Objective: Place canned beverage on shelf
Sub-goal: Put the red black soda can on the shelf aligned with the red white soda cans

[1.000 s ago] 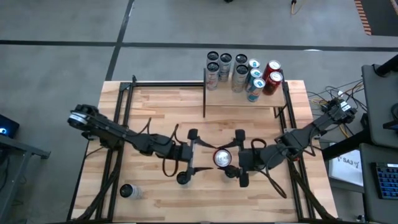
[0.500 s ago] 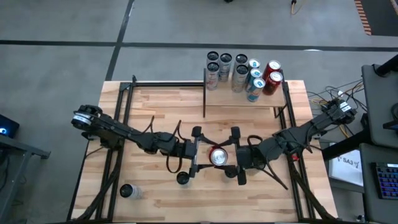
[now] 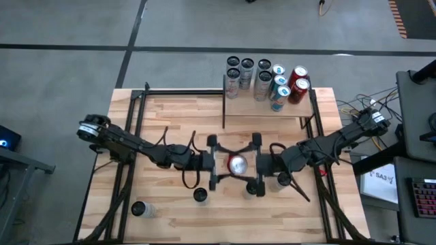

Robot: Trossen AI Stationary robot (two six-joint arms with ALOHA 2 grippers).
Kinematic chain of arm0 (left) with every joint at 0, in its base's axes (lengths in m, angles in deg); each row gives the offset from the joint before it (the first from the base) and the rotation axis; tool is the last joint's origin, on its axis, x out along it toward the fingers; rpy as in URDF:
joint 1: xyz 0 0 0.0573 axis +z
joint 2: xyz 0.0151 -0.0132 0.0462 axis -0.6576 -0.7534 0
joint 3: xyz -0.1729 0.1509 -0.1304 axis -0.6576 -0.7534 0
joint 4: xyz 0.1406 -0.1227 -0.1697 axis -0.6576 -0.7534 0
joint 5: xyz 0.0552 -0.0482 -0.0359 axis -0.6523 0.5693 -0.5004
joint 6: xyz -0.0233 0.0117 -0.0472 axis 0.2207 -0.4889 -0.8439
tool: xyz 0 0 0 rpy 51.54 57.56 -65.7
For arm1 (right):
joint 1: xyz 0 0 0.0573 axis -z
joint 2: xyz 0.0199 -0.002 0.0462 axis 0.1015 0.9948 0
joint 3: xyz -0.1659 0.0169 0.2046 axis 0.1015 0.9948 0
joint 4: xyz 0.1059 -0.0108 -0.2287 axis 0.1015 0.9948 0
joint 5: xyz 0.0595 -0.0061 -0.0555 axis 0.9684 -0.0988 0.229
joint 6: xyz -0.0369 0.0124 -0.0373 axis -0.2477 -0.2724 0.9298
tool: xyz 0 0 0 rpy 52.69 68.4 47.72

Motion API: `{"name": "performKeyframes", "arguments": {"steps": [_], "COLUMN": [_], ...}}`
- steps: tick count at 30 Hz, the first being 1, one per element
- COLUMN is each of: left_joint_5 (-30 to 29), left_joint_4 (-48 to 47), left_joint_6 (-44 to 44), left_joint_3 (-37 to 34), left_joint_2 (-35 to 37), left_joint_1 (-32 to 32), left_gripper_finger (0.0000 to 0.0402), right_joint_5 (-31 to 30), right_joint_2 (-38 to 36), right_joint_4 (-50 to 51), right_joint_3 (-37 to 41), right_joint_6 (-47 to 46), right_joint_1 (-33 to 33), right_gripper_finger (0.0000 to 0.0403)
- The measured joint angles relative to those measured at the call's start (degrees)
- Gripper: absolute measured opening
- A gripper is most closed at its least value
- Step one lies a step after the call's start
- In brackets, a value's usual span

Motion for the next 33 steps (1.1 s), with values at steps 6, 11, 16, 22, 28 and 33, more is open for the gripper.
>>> {"name": "performKeyframes", "arguments": {"steps": [6,11,16,22,28,33], "left_joint_5": [-17.09,-27.43,-29.35,-29.15,-28.75,-28.69], "left_joint_4": [-1.02,-3.51,-2.7,1.6,2.09,2.47], "left_joint_6": [5.18,6.74,3.94,3.37,4.5,4.61], "left_joint_3": [-1.5,-5.06,-9.84,-12.74,-13.34,-13.34], "left_joint_2": [2.88,5.21,8.17,10.45,10.98,11.04], "left_joint_1": [0.33,0.18,0.18,0.18,0.18,0.18], "left_gripper_finger": [0.029,0.029,0.029,0.029,0.029,0.029], "right_joint_5": [-9.7,-16.55,-22.39,-23.13,-25.95,-31.2], "right_joint_2": [-0.26,-0.07,1.16,7.01,12.5,16.77], "right_joint_4": [1.91,8.01,13.37,14.19,13.9,14.0], "right_joint_3": [-3.61,-7.55,-9.64,-11.59,-15.38,-18.75], "right_joint_6": [-2.82,-4.83,-8.03,-8.01,-8.11,-8.83], "right_joint_1": [-0.87,-2.1,-2.24,-0.73,1.23,3.27], "right_gripper_finger": [0.0368,0.0372,0.0373,0.0374,0.0375,0.0375]}}
